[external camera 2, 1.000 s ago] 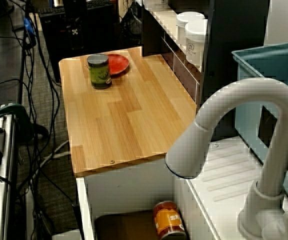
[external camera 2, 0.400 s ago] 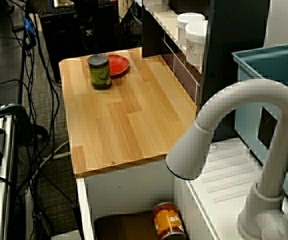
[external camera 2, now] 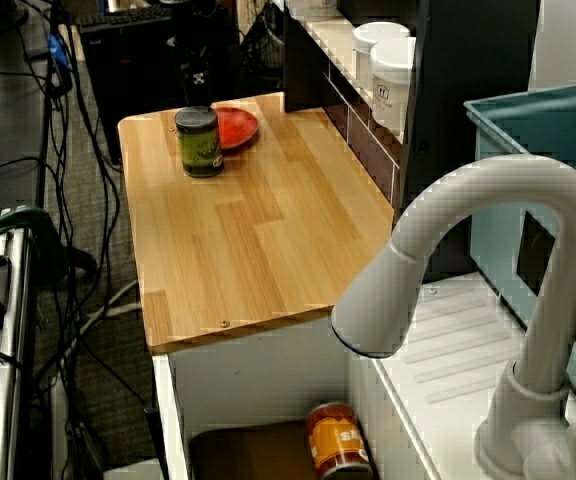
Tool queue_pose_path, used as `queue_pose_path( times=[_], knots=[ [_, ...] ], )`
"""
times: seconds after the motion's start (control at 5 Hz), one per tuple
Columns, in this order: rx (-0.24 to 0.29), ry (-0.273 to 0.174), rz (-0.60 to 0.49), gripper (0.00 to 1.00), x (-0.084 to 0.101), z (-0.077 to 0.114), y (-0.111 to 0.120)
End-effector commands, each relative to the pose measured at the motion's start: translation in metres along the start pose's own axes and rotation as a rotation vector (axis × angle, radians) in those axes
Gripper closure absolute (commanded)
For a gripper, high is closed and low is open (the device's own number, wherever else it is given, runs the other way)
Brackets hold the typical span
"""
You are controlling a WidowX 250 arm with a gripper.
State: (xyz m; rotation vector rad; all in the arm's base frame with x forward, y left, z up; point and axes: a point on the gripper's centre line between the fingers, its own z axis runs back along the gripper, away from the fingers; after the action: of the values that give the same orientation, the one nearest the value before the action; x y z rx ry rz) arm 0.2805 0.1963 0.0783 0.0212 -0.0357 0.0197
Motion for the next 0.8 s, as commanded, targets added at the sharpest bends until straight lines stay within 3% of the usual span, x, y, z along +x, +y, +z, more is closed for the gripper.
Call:
queue_pose_path(
  times=[0.0,0.4,0.6],
  knots=[
    [0.022,-0.039,-0.055,0.0,-0.007,0.019,0.002],
    [-0.01,-0.017,-0.048,0.0,-0.003,0.022,0.019],
    [0.013,0.006,-0.034,0.0,0.004,0.017,0.02]
  ],
)
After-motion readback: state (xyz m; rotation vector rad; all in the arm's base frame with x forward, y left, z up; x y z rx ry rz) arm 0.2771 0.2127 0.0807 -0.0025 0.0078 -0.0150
